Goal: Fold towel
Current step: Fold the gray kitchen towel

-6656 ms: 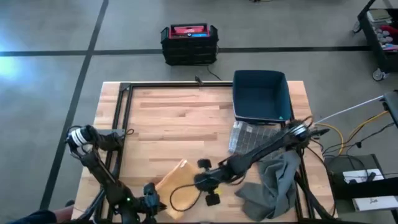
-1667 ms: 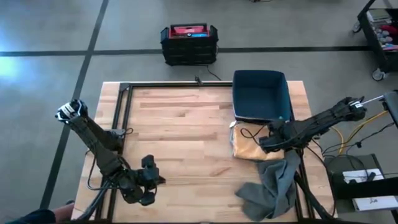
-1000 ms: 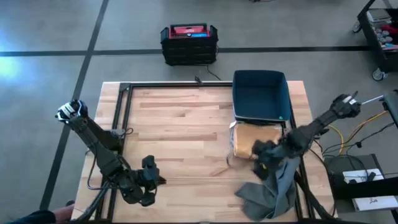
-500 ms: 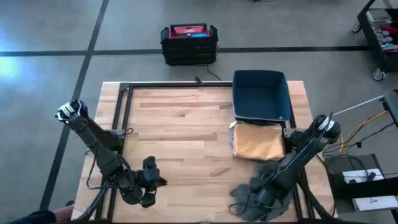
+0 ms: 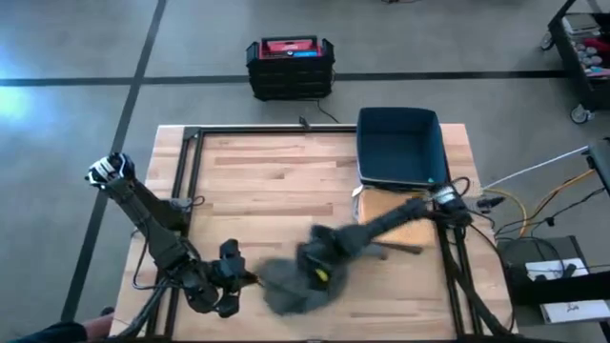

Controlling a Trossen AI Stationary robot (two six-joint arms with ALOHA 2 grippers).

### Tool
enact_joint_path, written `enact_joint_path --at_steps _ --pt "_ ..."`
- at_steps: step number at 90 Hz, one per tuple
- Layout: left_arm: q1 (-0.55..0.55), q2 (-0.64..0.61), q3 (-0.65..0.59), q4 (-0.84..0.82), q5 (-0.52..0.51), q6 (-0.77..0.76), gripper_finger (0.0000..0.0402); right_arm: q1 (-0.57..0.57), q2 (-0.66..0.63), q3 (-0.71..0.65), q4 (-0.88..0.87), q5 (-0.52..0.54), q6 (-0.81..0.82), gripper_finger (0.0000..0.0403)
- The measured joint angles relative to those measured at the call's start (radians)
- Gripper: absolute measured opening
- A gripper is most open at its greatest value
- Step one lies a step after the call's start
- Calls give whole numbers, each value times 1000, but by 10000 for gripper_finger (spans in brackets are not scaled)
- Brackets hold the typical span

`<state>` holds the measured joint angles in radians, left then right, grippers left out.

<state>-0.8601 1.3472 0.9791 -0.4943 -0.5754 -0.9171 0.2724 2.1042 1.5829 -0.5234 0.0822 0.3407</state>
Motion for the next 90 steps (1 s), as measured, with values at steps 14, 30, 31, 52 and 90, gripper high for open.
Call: enact_joint_path --at_steps 14,30,31,52,90 --pt "0 0 0 0 -2 -9 20 -78 32 144 -5 -83 -104 144" --pt "1 0 0 0 -21 -23 21 -63 -3 257 -81 -82 -210 159" --pt "2 0 0 0 -23 -27 21 -61 -6 266 -96 -82 -215 161" --pt "34 1 -18 1 -28 -37 90 15 -71 401 -439 -82 -152 195" --pt "106 149 -53 21 113 -15 218 269 -124 145 -606 318 193 253"
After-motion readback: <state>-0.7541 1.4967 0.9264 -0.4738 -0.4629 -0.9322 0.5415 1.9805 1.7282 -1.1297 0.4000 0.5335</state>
